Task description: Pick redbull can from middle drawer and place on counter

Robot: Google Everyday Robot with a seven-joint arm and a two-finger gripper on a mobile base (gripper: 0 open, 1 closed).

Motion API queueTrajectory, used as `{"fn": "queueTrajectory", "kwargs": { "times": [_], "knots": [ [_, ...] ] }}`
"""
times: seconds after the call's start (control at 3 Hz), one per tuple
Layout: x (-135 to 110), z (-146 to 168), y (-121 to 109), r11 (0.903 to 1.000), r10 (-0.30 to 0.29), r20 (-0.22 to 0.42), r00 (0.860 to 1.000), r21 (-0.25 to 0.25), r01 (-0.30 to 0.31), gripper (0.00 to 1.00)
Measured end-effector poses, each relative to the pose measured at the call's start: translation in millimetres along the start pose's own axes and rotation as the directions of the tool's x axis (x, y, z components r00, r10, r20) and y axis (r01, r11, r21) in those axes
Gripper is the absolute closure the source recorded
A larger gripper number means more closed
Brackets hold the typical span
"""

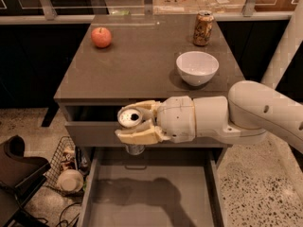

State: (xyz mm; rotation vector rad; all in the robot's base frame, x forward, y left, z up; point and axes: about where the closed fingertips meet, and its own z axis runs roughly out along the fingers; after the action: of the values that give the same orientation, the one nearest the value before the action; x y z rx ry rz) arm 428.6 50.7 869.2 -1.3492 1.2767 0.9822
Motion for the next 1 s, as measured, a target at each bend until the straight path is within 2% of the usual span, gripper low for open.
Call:
{"fn": "queueTrajectory", "kwargs": {
  "times": [0.33, 0.67, 1.0],
  "knots": [
    [-24, 1, -22, 0.9996, 0.027, -0.014, 1.0, 0.014, -0.026, 1.0],
    [-49, 1, -57, 0.9977, 0.066, -0.015, 0.998, 0.014, -0.066, 1.0],
    [-64, 3, -100, 0.9955, 0.095, -0.001, 0.996, 0.011, -0.095, 1.0]
  ]
}}
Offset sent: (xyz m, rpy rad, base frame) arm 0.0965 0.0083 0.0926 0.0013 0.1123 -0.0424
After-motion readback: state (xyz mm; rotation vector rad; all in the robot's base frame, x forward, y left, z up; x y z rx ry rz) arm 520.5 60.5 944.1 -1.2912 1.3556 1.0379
